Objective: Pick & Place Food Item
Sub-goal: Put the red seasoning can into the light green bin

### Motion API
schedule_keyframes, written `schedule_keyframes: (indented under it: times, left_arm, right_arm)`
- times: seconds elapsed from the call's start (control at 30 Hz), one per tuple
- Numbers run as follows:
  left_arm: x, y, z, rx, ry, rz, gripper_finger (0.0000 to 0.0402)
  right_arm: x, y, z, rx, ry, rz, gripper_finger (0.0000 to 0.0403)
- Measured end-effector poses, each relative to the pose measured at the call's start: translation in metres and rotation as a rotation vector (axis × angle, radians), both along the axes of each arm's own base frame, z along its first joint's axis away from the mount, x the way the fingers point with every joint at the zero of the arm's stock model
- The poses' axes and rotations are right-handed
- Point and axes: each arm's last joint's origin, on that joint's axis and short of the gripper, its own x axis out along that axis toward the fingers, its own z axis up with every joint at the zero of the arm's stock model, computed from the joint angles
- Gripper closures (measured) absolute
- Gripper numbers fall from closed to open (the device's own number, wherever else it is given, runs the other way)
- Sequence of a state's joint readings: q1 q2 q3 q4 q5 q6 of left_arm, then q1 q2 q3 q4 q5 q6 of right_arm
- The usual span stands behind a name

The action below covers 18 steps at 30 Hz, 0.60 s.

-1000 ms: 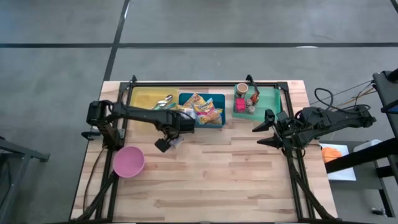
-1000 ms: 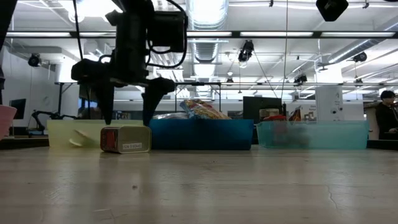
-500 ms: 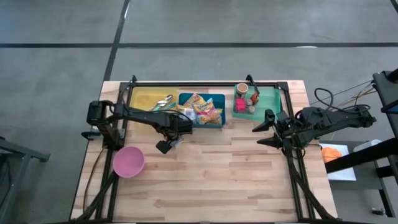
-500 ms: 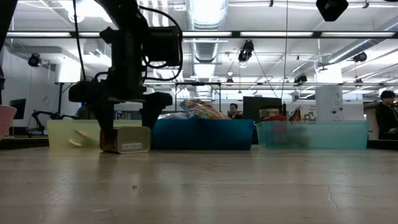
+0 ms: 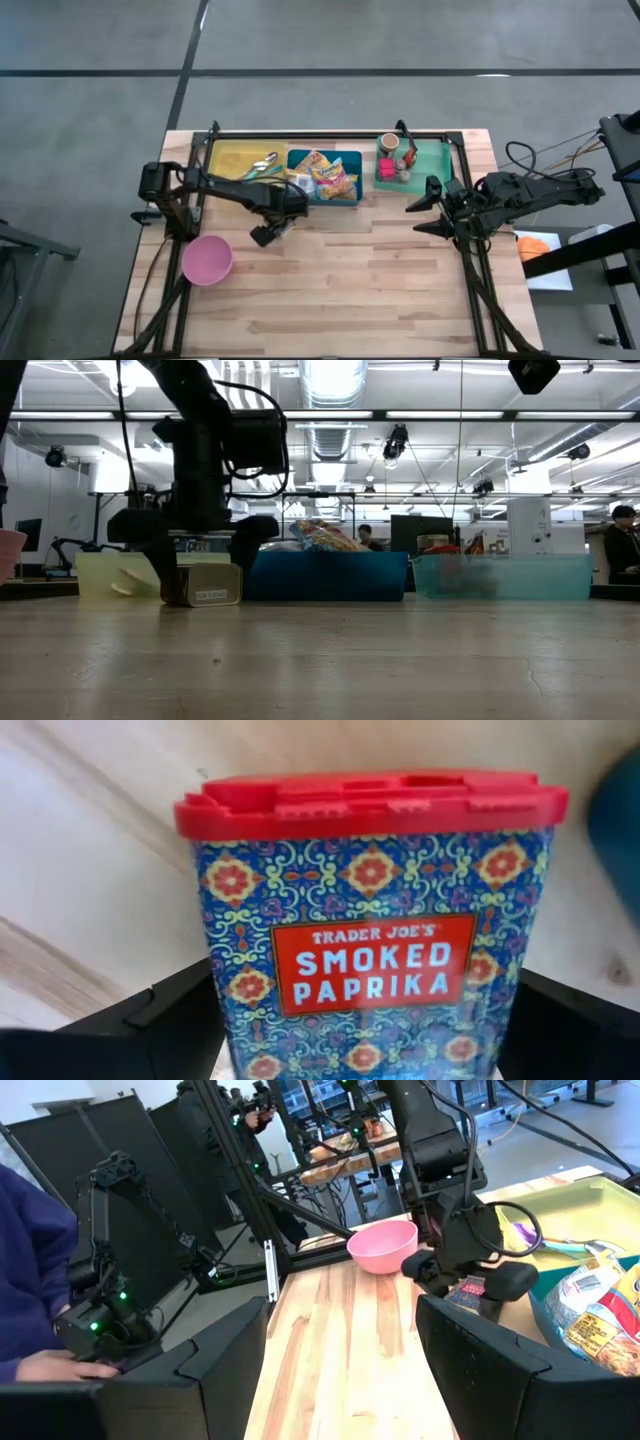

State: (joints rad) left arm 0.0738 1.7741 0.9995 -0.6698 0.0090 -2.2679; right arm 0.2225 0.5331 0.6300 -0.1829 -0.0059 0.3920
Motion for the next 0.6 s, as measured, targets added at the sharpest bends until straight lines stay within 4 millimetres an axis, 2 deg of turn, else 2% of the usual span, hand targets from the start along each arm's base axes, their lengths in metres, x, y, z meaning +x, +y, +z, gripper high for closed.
schedule_keyframes:
  times: [0.17, 0.33, 0.6]
  left_arm:
    - [0.0016, 0.0001, 0.0006, -0.008, -0.014, 0.063, 0.0041]
    - [-0.0002, -0.0002, 0.0008, -0.013, 0.005, 0.062, 0.0114]
    - [-0.0017, -0.0004, 0.0008, -0.019, 0.021, 0.058, 0.0114]
  right_arm:
    - [0.0, 0.0, 0.0, 0.0, 0.0, 0.0, 0.015]
    - [-0.0001, 0.0, 0.0001, 0.0, -0.001, 0.0, 0.015]
    - [-0.0001, -0.0001, 0.0, 0.0, 0.0, -0.001, 0.015]
